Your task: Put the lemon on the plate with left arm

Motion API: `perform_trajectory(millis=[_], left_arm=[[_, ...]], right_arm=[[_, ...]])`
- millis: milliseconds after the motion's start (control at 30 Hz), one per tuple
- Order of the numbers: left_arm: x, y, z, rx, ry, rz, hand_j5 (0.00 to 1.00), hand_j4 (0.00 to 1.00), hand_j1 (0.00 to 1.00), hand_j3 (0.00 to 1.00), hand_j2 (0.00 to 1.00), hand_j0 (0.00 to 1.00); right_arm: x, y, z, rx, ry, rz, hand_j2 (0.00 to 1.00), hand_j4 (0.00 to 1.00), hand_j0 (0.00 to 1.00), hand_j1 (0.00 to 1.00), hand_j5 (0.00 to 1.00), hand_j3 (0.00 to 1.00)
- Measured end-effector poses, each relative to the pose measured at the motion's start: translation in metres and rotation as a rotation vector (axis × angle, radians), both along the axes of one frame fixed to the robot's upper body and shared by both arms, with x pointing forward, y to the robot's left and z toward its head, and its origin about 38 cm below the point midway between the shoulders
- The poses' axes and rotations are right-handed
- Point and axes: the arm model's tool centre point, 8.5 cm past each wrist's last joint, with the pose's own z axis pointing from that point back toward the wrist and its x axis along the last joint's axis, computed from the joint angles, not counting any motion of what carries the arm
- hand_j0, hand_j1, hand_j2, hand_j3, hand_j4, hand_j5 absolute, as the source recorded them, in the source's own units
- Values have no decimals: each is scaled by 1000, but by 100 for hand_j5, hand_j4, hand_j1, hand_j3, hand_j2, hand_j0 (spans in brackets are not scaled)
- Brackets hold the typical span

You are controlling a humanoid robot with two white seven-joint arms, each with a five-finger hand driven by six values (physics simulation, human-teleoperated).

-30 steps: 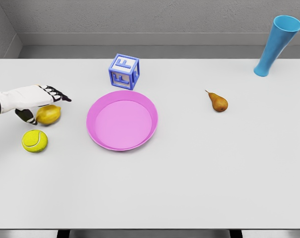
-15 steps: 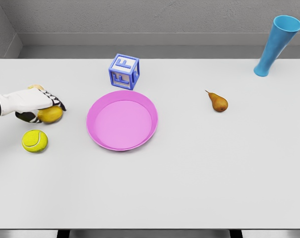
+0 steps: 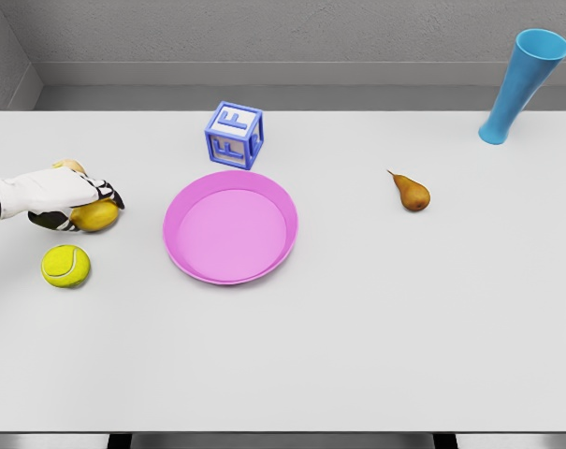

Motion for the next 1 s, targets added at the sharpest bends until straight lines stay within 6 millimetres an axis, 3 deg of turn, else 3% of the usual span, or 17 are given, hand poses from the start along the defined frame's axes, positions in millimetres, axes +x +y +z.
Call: perform_trajectory(millis=[1000], left_arm=[[-3, -29, 26, -78, -62, -84, 59, 59, 59, 59, 59, 59]], right_arm=[[0, 0, 0, 0, 0, 0, 100, 100, 100, 100, 100, 100]])
